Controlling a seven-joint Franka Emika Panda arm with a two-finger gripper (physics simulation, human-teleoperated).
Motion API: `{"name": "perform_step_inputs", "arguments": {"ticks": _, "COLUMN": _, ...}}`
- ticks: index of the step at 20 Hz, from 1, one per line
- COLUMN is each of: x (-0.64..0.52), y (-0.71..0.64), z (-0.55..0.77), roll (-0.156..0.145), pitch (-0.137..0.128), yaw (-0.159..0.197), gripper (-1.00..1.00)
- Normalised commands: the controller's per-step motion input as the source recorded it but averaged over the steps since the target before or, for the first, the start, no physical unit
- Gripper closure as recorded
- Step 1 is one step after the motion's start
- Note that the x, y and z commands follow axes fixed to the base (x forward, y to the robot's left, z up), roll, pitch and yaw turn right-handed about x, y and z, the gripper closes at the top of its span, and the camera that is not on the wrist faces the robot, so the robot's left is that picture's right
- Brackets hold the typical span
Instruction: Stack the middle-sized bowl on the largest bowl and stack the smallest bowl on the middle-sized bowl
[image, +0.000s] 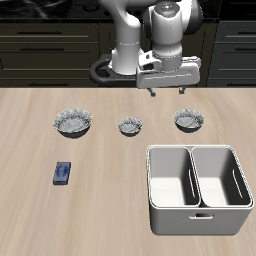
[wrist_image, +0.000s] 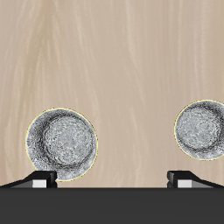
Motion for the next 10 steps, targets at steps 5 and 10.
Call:
{"name": "perform_step_inputs", "arguments": {"ticks": 5, "x": -0.08, "y": 0.13, "z": -0.19, "roll": 0.009, "pitch": -0.019, "yaw": 0.009, "gripper": -1.00}}
{"name": "perform_step_inputs", "arguments": {"ticks": 10, "x": -0.10, "y": 0.10, "z": -0.14, "roll": 0.018, "pitch": 0.006, "yaw": 0.006, "gripper": -1.00}}
